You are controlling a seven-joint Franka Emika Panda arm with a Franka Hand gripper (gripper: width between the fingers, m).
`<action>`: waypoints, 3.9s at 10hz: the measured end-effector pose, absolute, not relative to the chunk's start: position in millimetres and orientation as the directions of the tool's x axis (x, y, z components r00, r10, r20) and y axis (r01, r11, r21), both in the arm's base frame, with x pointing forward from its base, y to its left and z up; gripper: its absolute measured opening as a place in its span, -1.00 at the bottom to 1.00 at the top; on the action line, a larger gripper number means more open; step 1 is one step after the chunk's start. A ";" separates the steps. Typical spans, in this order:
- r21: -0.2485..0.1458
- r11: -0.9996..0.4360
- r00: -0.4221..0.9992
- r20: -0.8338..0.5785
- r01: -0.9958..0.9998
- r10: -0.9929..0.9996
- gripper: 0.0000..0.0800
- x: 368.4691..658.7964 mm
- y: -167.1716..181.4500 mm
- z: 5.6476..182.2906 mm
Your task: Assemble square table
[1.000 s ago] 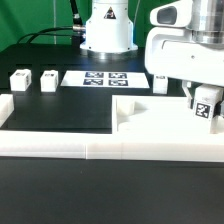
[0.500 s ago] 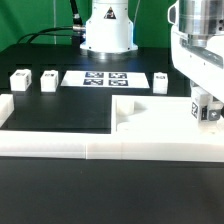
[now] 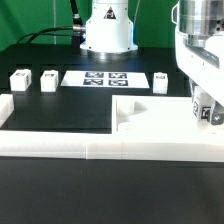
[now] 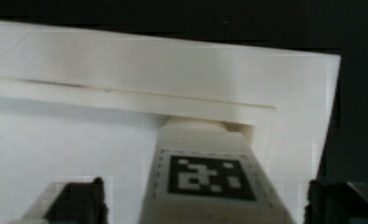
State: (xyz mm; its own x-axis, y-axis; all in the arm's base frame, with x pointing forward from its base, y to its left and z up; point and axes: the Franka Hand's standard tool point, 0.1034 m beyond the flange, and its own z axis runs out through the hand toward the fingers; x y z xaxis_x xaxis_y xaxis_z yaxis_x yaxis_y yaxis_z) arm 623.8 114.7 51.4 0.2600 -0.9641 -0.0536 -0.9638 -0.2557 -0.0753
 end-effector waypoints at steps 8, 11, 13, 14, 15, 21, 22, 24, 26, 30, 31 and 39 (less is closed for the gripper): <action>-0.094 -0.914 0.913 0.074 -0.394 -0.401 0.62 618.7 108.6 58.2; -0.064 -0.998 0.991 0.135 0.006 -0.002 0.62 626.6 104.3 82.9; -0.023 -0.975 0.966 0.141 0.222 0.216 0.62 619.8 103.0 77.0; -0.012 -0.960 0.951 0.141 0.279 0.274 0.62 620.3 100.6 77.0; -0.002 -0.951 0.942 0.142 0.309 0.305 0.62 621.9 96.4 78.0; -0.019 -0.992 0.983 0.136 0.124 0.120 -0.15 621.8 93.3 77.0; -0.025 -0.996 0.988 0.134 0.081 0.077 -0.27 621.6 93.6 77.1; -0.048 -0.995 0.988 0.127 -0.087 -0.092 -0.27 621.3 94.0 76.9; -0.063 -0.968 0.962 0.108 -0.244 -0.250 -0.27 620.9 97.3 75.1; -0.062 -0.954 0.950 0.096 -0.293 -0.298 -0.27 622.5 100.4 74.4; -0.062 -0.954 0.950 0.096 -0.293 -0.298 -0.27 622.5 100.4 74.4; -0.081 -0.859 0.857 0.071 -0.506 -0.511 -0.27 621.5 103.9 74.0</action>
Offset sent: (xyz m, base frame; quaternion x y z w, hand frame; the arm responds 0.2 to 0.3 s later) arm 0.0000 0.0000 0.0000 0.0000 0.0000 -0.1296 0.9916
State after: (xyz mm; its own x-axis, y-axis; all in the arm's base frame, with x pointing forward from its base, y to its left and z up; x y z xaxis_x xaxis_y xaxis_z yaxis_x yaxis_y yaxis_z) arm 621.5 103.9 74.0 0.8566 -0.5111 0.0711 -0.5058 -0.8589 -0.0807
